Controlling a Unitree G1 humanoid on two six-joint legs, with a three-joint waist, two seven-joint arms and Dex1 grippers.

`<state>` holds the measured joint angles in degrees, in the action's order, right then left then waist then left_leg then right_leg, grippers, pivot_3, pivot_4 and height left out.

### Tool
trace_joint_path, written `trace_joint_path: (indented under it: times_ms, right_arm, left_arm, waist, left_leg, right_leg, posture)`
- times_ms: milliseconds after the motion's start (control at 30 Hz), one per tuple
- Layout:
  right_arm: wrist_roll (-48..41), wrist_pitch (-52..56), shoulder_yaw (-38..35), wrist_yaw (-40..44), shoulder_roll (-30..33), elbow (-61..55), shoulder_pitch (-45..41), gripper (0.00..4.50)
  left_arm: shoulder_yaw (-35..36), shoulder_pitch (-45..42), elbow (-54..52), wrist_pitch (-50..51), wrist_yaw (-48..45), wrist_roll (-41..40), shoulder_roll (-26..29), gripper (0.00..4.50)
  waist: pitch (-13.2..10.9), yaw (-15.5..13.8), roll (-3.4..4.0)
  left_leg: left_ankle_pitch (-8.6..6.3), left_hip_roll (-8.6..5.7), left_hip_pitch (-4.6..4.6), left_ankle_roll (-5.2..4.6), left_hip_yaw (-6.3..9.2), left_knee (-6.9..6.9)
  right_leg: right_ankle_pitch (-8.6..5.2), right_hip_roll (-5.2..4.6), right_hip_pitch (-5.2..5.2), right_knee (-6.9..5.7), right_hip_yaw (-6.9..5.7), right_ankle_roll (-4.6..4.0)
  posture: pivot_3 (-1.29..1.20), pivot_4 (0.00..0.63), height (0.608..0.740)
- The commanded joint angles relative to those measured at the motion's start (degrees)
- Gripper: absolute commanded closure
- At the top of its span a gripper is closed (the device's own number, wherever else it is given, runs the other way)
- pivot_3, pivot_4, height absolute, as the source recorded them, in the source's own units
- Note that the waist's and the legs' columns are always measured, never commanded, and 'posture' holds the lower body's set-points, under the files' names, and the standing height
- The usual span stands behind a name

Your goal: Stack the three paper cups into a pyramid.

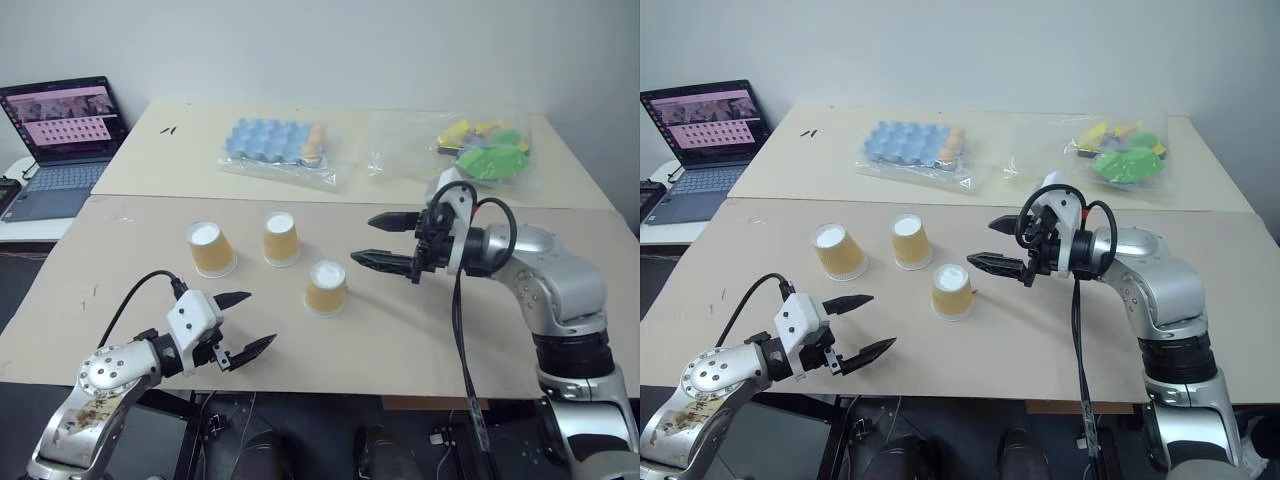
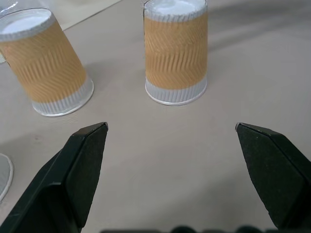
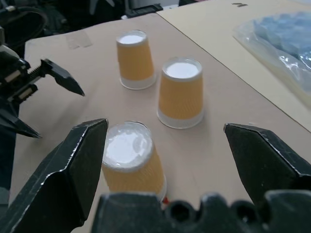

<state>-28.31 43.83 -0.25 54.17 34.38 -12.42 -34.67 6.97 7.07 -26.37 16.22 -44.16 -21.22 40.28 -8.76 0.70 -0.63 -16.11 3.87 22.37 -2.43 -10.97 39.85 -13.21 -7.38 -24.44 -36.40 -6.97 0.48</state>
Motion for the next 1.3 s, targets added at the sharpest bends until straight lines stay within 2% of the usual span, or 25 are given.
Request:
trace_joint_path:
  times_ms: [33, 267, 533, 933, 1133, 1300]
  right_arm:
    - [-1.5, 0.31, -1.54, -2.24, 0.1, -3.87, 0.65, 0.04]
    - [-2.13, 0.51, -3.35, -4.34, 0.74, -4.17, 1.38, 0.04]
    - [-3.5, 1.13, -5.42, -5.94, 2.86, -5.62, 2.97, 0.04]
    - [-4.81, 1.87, -6.63, -7.99, 4.4, -7.57, 4.88, 0.04]
    - [-7.48, 2.56, -6.19, -5.87, 5.98, -10.4, 7.52, 0.04]
    - [-6.27, 0.13, -3.57, -2.46, 8.41, -10.77, 9.33, 0.04]
  left_arm:
    - [1.06, -3.88, 4.53, -2.18, 2.32, 2.84, -0.7, 0.0]
    - [-3.47, -12.66, 12.18, -4.28, 2.72, 5.88, -4.4, 0.0]
    - [-8.94, -27.91, 27.26, -6.92, 6.97, 10.77, -13.71, 0.0]
    - [-8.78, -38.31, 37.42, -9.16, 15.77, 14.6, -23.5, 0.0]
    - [-8.7, -41.49, 41.76, -10.65, 16.96, 15.09, -25.23, 0.0]
    - [-8.48, -47.14, 50.96, -13.23, 16.14, 14.4, -27.27, 0.0]
  waist:
    - [0.0, -0.07, 0.0]
    - [0.0, -0.35, -0.01]
    - [0.01, -0.73, -0.05]
    - [0.01, -0.51, -0.08]
    - [0.0, -0.68, -0.09]
    - [-0.01, -0.86, -0.11]
  left_leg:
    - [0.0, 0.0, 0.0, 0.0, 0.0, 0.0]
    - [-0.01, -0.04, 0.03, -0.01, 0.0, -0.01]
    - [0.0, -0.14, 0.04, -0.02, -0.02, 0.03]
    - [0.0, -0.15, 0.06, -0.03, 0.02, 0.07]
    - [0.0, -0.15, 0.08, -0.03, 0.04, 0.05]
    - [0.01, -0.15, 0.08, -0.04, 0.06, 0.15]
  right_leg:
    - [0.0, 0.0, 0.0, -0.01, -0.01, 0.0]
    - [0.0, -0.01, 0.01, 0.06, -0.04, 0.0]
    - [0.02, 0.03, 0.1, 0.13, -0.09, 0.03]
    - [0.05, 0.04, 0.15, 0.18, -0.1, 0.1]
    - [0.05, 0.05, 0.13, 0.22, -0.12, 0.1]
    - [0.07, 0.05, 0.17, 0.2, -0.14, 0.13]
  posture:
    - [0.0, 0.15, 0.735]
    - [0.0, 0.15, 0.735]
    - [0.0, 0.15, 0.735]
    - [0.0, 0.15, 0.735]
    - [0.0, 0.15, 0.735]
    - [0.0, 0.15, 0.735]
